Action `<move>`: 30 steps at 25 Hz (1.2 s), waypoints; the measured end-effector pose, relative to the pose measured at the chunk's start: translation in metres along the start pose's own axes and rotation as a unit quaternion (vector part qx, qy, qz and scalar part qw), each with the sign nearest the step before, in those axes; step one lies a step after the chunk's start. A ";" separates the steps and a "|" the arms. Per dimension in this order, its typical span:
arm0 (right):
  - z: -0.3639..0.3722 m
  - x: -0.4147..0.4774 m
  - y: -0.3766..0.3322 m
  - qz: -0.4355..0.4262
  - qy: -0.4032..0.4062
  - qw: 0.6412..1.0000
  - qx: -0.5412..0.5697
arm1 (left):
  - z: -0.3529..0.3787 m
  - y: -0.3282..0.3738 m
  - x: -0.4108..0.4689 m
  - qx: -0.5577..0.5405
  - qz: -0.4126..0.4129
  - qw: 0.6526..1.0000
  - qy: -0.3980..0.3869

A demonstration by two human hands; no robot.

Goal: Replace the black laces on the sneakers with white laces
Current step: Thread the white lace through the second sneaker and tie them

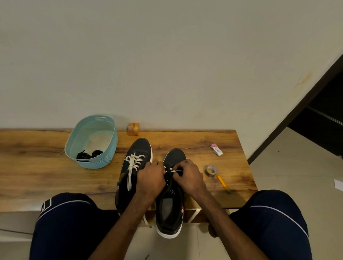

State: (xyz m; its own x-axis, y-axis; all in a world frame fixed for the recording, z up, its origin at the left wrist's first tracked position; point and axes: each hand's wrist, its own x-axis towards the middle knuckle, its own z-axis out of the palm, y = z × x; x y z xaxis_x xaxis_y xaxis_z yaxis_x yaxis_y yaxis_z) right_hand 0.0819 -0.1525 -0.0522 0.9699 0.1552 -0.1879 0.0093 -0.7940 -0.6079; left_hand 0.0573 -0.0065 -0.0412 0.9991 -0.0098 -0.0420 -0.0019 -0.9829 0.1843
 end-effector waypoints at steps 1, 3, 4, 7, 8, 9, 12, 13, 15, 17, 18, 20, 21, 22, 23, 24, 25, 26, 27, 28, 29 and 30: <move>0.000 0.000 0.000 0.002 0.000 1.000 0.000 | -0.003 -0.004 0.003 -0.063 -0.049 0.997 -0.024; 0.000 0.000 0.000 0.002 0.000 1.000 0.003 | -0.008 -0.013 0.011 -0.212 -0.135 0.962 -0.104; 0.000 0.000 0.000 0.000 -0.001 1.000 0.005 | -0.009 -0.016 0.013 -0.246 -0.148 0.948 -0.135; 0.001 -0.002 -0.001 -0.008 -0.003 1.000 -0.012 | -0.007 -0.006 0.005 -0.124 -0.091 0.984 -0.092; 0.001 -0.002 -0.001 -0.011 -0.002 1.000 -0.019 | -0.005 -0.002 0.001 -0.098 -0.062 0.992 -0.059; 0.001 -0.002 -0.002 -0.014 -0.001 1.000 -0.023 | -0.002 0.001 -0.002 -0.086 -0.038 0.995 -0.035; 0.001 -0.003 -0.003 -0.017 -0.002 0.999 -0.030 | 0.006 0.001 -0.004 0.006 0.026 1.000 -0.010; 0.001 -0.004 -0.003 -0.018 -0.002 0.999 -0.033 | 0.008 0.001 -0.003 0.049 0.047 0.998 -0.005; 0.001 -0.004 -0.004 -0.018 -0.001 0.999 -0.036 | 0.010 0.005 -0.004 0.111 0.079 0.991 -0.005; 0.001 -0.004 -0.004 -0.018 -0.001 0.999 -0.039 | 0.012 0.009 -0.008 0.159 0.108 0.981 -0.021; 0.001 -0.004 -0.004 -0.017 -0.002 0.999 -0.038 | 0.012 0.010 -0.009 0.168 0.108 0.979 -0.028; 0.000 -0.004 -0.003 -0.015 0.000 1.000 -0.027 | 0.014 0.009 -0.007 0.149 0.072 0.986 -0.033; 0.000 -0.004 -0.003 -0.012 0.002 1.000 -0.018 | 0.013 0.007 -0.005 0.121 0.033 0.992 -0.032; 0.000 -0.004 -0.002 -0.011 0.003 1.000 -0.011 | 0.011 0.004 -0.004 0.090 -0.010 0.995 -0.036; 0.000 -0.004 -0.002 -0.012 0.003 1.000 -0.007 | 0.009 0.003 -0.003 0.061 -0.039 0.996 -0.043; 0.000 -0.003 -0.002 -0.012 0.003 1.000 -0.006 | 0.009 0.003 -0.002 0.042 -0.046 0.997 -0.046; 0.000 -0.003 -0.003 -0.010 0.003 1.000 -0.005 | 0.009 0.003 -0.001 0.029 -0.042 0.998 -0.043; -0.001 -0.003 -0.003 -0.009 0.003 1.000 -0.004 | 0.010 0.004 -0.002 0.014 -0.035 0.999 -0.036; -0.001 -0.003 -0.003 -0.007 0.002 1.000 -0.002 | 0.010 0.006 -0.004 -0.001 -0.025 0.999 -0.026; -0.001 -0.003 -0.004 -0.008 0.002 1.000 0.000 | 0.010 0.007 -0.005 -0.012 -0.016 1.000 -0.020; -0.001 -0.003 -0.004 -0.010 0.002 1.000 0.001 | 0.011 0.007 -0.005 -0.017 -0.009 1.000 -0.016; -0.001 -0.004 -0.005 -0.010 0.003 1.000 0.003 | 0.012 0.007 -0.005 -0.019 -0.006 1.000 -0.015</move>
State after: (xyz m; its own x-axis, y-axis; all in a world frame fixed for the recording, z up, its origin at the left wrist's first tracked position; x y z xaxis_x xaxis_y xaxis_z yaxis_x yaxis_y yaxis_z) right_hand 0.0787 -0.1501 -0.0478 0.9707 0.1678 -0.1719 0.0271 -0.7874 -0.6158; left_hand 0.0513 -0.0151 -0.0515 0.9972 -0.0036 -0.0744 0.0129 -0.9753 0.2204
